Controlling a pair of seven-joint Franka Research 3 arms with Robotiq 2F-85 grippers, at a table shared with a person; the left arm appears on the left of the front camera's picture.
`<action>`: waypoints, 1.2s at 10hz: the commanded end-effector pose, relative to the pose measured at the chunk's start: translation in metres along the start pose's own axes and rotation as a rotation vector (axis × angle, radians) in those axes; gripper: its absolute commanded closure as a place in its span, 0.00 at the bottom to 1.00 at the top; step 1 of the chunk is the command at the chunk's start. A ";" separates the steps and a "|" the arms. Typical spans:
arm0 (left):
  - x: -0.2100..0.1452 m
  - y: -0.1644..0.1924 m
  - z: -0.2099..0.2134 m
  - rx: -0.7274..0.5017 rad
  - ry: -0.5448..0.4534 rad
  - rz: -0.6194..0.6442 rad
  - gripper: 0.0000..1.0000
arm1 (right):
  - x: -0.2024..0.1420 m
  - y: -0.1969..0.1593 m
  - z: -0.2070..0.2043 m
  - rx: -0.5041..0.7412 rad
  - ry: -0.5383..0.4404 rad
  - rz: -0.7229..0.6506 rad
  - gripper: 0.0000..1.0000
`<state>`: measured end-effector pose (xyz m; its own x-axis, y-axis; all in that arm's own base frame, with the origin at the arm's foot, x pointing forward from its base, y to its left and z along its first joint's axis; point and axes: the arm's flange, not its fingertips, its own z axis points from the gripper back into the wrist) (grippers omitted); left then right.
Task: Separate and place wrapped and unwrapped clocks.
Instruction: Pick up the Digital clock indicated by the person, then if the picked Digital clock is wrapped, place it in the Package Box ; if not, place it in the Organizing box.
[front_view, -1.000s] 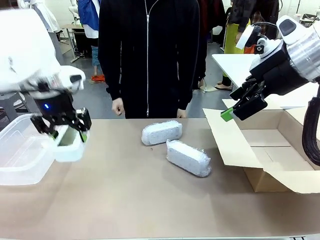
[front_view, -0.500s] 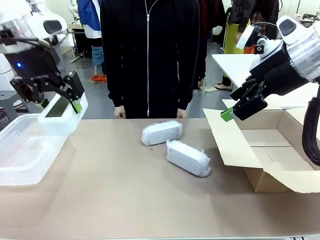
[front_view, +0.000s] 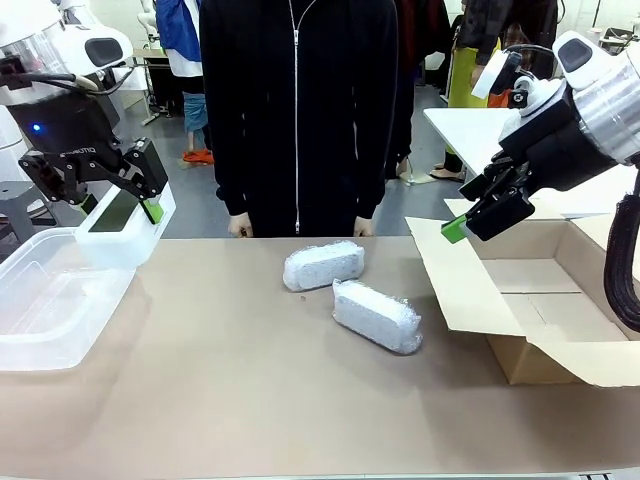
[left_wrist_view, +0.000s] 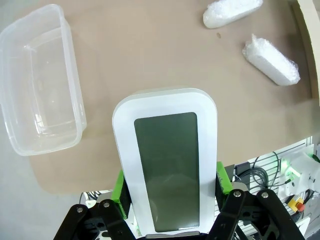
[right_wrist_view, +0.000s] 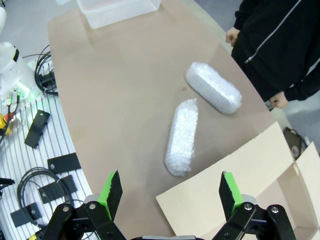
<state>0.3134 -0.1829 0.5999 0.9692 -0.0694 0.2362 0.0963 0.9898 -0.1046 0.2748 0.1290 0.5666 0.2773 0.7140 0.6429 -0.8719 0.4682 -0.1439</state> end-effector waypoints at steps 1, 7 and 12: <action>0.001 0.000 0.002 0.004 -0.012 0.004 0.63 | -0.001 0.000 -0.001 0.014 -0.003 -0.001 0.00; 0.001 0.000 0.002 0.004 -0.012 0.004 0.63 | -0.001 0.000 -0.001 0.014 -0.003 -0.001 0.00; 0.001 0.000 0.002 0.004 -0.012 0.004 0.63 | -0.001 0.000 -0.001 0.014 -0.003 -0.001 0.00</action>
<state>0.3133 -0.1829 0.5999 0.9690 -0.0680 0.2376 0.0945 0.9903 -0.1019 0.2748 0.1290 0.5666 0.2773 0.7140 0.6429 -0.8719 0.4681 -0.1439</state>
